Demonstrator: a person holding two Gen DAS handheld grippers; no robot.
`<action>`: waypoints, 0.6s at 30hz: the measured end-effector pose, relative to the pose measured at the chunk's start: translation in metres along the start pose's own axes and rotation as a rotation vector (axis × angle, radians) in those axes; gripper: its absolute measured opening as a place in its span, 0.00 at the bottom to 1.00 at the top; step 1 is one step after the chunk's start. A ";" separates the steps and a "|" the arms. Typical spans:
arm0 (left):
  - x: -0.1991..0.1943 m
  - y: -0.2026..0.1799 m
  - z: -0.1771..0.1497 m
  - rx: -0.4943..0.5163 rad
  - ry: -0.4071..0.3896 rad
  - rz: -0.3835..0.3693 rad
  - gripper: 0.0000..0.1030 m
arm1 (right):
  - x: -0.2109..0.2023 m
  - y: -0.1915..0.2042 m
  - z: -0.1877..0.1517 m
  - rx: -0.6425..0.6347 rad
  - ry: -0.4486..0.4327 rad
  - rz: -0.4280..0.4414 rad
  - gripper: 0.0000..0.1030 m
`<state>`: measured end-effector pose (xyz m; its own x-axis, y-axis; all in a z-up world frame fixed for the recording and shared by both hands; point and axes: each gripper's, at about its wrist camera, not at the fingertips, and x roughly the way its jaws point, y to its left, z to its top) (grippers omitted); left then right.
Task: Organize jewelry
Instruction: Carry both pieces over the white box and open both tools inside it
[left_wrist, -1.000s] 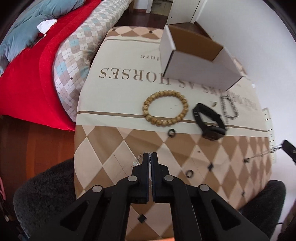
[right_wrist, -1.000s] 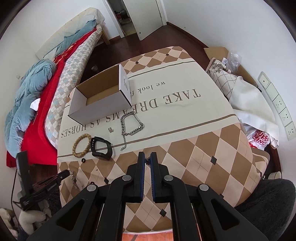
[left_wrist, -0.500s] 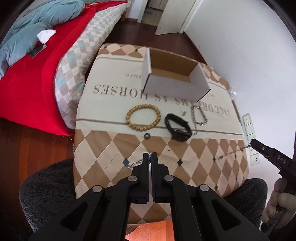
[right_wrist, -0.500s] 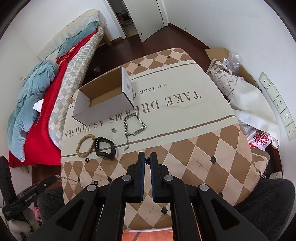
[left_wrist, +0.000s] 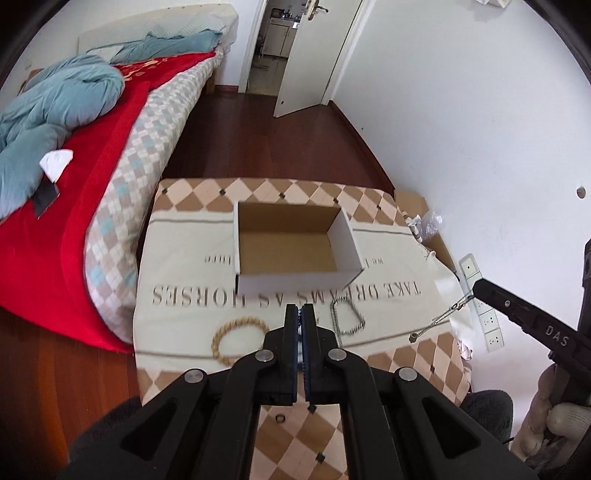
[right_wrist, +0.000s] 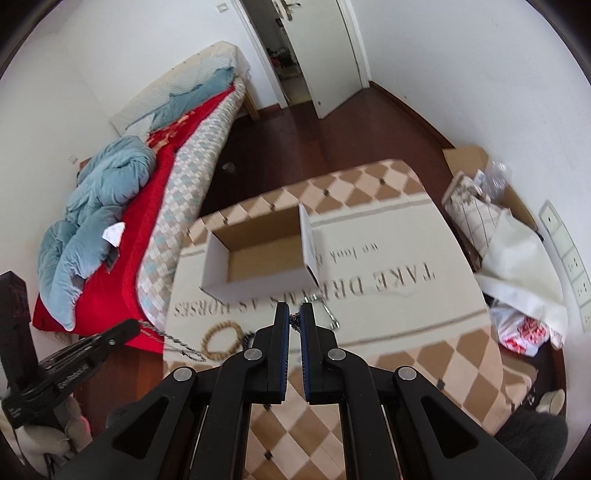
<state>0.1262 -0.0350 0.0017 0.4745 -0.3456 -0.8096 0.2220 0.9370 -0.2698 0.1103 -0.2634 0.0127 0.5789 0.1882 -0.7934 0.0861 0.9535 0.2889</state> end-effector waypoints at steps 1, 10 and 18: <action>0.002 -0.001 0.006 0.007 -0.004 0.002 0.00 | 0.001 0.004 0.007 -0.010 -0.012 0.002 0.06; 0.051 -0.003 0.067 0.033 0.032 0.013 0.00 | 0.046 0.046 0.068 -0.131 -0.024 -0.007 0.06; 0.107 0.009 0.102 0.025 0.102 0.049 0.00 | 0.136 0.050 0.089 -0.170 0.106 -0.054 0.06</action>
<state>0.2661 -0.0690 -0.0343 0.3961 -0.2913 -0.8708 0.2223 0.9506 -0.2168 0.2655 -0.2109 -0.0328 0.4875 0.1514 -0.8599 -0.0292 0.9871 0.1572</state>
